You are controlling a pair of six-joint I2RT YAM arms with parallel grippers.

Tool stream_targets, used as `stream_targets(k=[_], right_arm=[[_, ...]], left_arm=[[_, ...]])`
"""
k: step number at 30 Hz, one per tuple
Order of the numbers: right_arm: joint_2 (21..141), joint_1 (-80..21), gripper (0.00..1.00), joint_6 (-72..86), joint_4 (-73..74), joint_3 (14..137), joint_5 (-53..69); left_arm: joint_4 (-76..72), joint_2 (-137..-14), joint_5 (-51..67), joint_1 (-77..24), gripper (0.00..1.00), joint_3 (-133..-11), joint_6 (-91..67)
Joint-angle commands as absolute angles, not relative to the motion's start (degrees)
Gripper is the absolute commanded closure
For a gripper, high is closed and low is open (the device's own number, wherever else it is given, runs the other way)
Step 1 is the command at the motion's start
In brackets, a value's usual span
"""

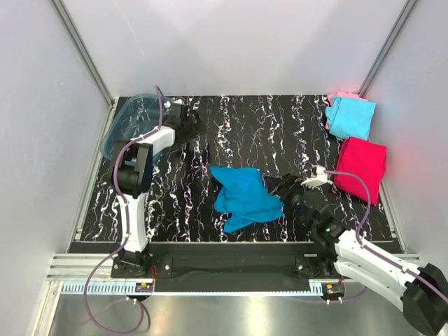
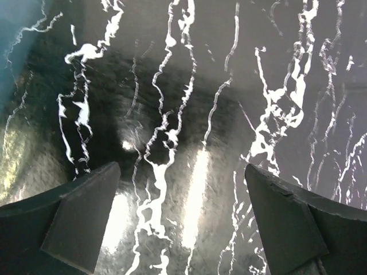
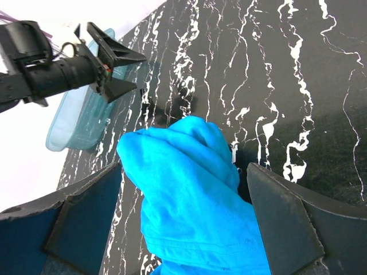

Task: Fold and stack the t-shirts

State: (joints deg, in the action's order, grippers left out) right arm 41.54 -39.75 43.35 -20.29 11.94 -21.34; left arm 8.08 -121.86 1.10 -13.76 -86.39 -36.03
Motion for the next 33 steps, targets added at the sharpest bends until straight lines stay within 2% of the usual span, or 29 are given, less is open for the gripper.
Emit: stream_targets(k=[1, 22, 28, 33], right_arm=[[40.3, -40.0, 0.03, 43.0, -22.1, 11.4, -22.1], [40.7, -40.0, 0.03, 42.3, -22.4, 11.3, -22.2], [41.4, -40.0, 0.03, 41.8, -23.6, 11.3, -21.4], [42.0, -40.0, 0.03, 41.7, -24.1, 11.3, -21.3]], left_arm=[[10.7, -123.2, 1.5, -11.7, 0.01, -91.6, -35.7], [23.3, -125.9, 0.3, 4.4, 0.01, -104.8, -26.5], [22.9, -125.4, 3.6, 5.1, 0.01, -104.7, -27.9], [19.1, -118.0, 6.9, 3.9, 0.01, -101.0, -31.1]])
